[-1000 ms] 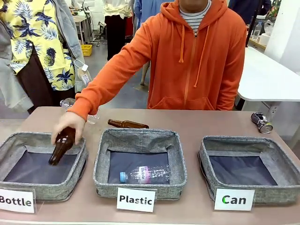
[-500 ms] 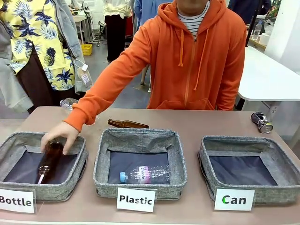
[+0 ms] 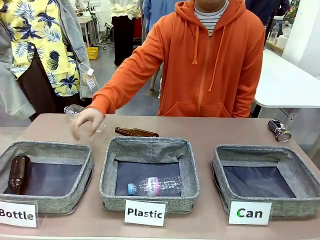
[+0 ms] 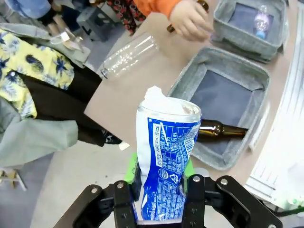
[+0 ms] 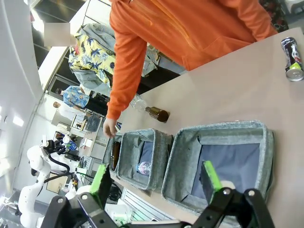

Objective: Sort the can waste into the basket.
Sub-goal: Pick up the can waste from the table and place it in the right Fabric basket.

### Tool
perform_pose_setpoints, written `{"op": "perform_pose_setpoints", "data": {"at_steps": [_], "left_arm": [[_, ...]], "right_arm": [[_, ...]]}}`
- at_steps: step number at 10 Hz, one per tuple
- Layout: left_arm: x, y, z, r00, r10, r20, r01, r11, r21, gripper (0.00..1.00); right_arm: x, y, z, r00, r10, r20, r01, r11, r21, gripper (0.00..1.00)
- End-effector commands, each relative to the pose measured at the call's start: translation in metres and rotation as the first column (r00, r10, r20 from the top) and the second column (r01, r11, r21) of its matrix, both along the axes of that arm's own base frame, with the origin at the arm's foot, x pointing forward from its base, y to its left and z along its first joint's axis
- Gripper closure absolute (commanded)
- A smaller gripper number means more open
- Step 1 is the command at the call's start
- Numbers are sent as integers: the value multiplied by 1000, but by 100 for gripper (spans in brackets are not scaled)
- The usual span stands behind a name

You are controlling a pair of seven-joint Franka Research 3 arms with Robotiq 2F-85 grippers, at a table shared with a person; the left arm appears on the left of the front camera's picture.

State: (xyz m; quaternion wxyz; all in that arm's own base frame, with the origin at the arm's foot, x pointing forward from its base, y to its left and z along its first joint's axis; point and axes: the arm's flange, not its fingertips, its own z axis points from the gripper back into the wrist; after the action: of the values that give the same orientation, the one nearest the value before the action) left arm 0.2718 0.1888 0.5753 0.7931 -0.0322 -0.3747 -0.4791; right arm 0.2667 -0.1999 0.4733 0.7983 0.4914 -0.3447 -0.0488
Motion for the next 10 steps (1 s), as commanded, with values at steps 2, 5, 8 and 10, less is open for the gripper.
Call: {"op": "perform_pose_setpoints", "data": {"at_steps": [2, 5, 8, 10], "left_arm": [[10, -75, 21, 999, -1, -33, -2, 996, -89, 60], [38, -243, 37, 987, -159, 21, 158, 987, 38, 60], [49, -437, 44, 855, -490, 170, 489, 871, 49, 60], [43, -570, 18, 708, -696, 118, 698, 716, 36, 60]], "right_arm": [[2, -1, 1, 999, 3, 35, -3, 1000, 1, 0], [-21, -21, 20, 1000, 16, -22, -17, 997, -75, 0], [-81, -87, 35, 998, -22, -66, 3, 961, -277, 0], [-117, -127, 31, 998, -62, -25, 52, 957, -286, 0]]}}
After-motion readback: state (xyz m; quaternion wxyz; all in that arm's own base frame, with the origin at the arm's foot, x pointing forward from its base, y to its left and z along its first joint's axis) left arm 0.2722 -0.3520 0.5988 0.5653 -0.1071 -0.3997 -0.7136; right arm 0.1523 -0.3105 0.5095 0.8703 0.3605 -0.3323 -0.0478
